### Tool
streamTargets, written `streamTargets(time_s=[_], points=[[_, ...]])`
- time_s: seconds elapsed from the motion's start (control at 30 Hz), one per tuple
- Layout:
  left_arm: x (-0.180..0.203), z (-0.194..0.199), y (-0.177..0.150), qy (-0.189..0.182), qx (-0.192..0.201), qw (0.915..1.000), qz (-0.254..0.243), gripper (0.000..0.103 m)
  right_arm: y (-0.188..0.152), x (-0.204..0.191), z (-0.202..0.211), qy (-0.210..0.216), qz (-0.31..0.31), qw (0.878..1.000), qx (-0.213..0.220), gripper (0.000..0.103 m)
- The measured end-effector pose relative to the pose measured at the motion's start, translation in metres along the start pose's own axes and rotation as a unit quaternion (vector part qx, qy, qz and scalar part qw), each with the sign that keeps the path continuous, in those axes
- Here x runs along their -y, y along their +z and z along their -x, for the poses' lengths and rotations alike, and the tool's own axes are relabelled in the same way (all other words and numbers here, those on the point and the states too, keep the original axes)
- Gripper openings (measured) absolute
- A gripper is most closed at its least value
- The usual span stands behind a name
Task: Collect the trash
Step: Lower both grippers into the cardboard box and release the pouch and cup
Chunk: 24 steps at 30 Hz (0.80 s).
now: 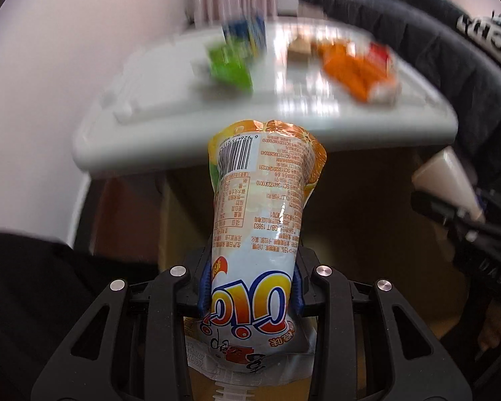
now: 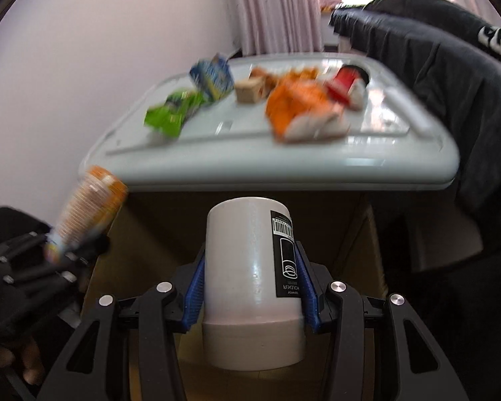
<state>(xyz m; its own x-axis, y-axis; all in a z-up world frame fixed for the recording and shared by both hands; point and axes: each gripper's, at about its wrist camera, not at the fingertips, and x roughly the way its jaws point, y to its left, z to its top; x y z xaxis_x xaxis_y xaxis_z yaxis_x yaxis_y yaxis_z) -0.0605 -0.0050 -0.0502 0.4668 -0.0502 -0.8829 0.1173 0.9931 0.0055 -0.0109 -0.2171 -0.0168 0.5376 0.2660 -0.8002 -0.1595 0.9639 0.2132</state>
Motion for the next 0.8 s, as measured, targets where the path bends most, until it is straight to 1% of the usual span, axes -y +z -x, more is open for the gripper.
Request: streamTargets(time_s=[0.03, 0.07, 0.1, 0.2, 0.3, 0.37, 0.47, 0.57, 0.6, 0.63, 0.67, 0.7, 0.73, 0.8], points=[[0.0, -0.007, -0.002, -0.003, -0.016, 0.9999, 0.001, 0.034, -0.001, -0.002, -0.004, -0.002, 0.003, 1.0, -0.007, 0.047], [-0.002, -0.02, -0.007, -0.004, -0.044, 0.999, 0.0, 0.034, -0.001, -0.005, -0.006, -0.007, 0.008, 1.0, -0.01, 0.047], [-0.002, -0.03, -0.009, -0.002, -0.062, 0.9981, 0.001, 0.034, 0.0, -0.005, -0.009, -0.013, 0.01, 1.0, -0.012, 0.048], [-0.004, -0.049, -0.013, -0.001, -0.092, 0.9957, 0.009, 0.034, -0.003, -0.005, -0.017, -0.024, 0.01, 0.999, -0.024, 0.048], [-0.004, -0.058, -0.014, -0.001, -0.105, 0.9944, 0.009, 0.034, -0.006, 0.0, -0.031, -0.033, 0.003, 0.998, -0.049, 0.048], [0.0, -0.06, -0.014, 0.0, -0.106, 0.9943, 0.003, 0.034, -0.007, 0.002, -0.036, -0.035, -0.002, 0.997, -0.061, 0.048], [0.005, -0.062, -0.009, 0.004, -0.105, 0.9945, -0.004, 0.035, -0.008, 0.002, -0.037, -0.035, -0.001, 0.997, -0.065, 0.048], [0.005, -0.065, -0.005, 0.008, -0.108, 0.9941, -0.001, 0.036, -0.009, 0.002, -0.037, -0.038, 0.001, 0.997, -0.068, 0.049], [0.004, -0.066, -0.004, 0.017, -0.11, 0.9938, 0.0, 0.039, -0.009, 0.002, -0.038, -0.04, 0.0, 0.997, -0.071, 0.05], [0.006, -0.066, -0.002, 0.022, -0.111, 0.9936, 0.0, 0.044, -0.009, 0.002, -0.039, -0.042, -0.004, 0.996, -0.074, 0.06], [0.007, -0.065, -0.001, 0.028, -0.111, 0.9934, 0.001, 0.049, -0.008, 0.004, -0.038, -0.049, -0.009, 0.996, -0.069, 0.065], [0.007, -0.064, 0.0, 0.033, -0.109, 0.9935, 0.002, 0.06, -0.006, 0.006, -0.037, -0.052, -0.012, 0.996, -0.064, 0.065], [0.007, -0.062, 0.001, 0.037, -0.104, 0.9939, 0.002, 0.068, -0.005, 0.007, -0.036, -0.051, -0.016, 0.997, -0.059, 0.065], [0.008, -0.058, 0.004, 0.042, -0.094, 0.9947, 0.002, 0.07, -0.004, 0.009, -0.035, -0.053, -0.021, 0.997, -0.057, 0.065]])
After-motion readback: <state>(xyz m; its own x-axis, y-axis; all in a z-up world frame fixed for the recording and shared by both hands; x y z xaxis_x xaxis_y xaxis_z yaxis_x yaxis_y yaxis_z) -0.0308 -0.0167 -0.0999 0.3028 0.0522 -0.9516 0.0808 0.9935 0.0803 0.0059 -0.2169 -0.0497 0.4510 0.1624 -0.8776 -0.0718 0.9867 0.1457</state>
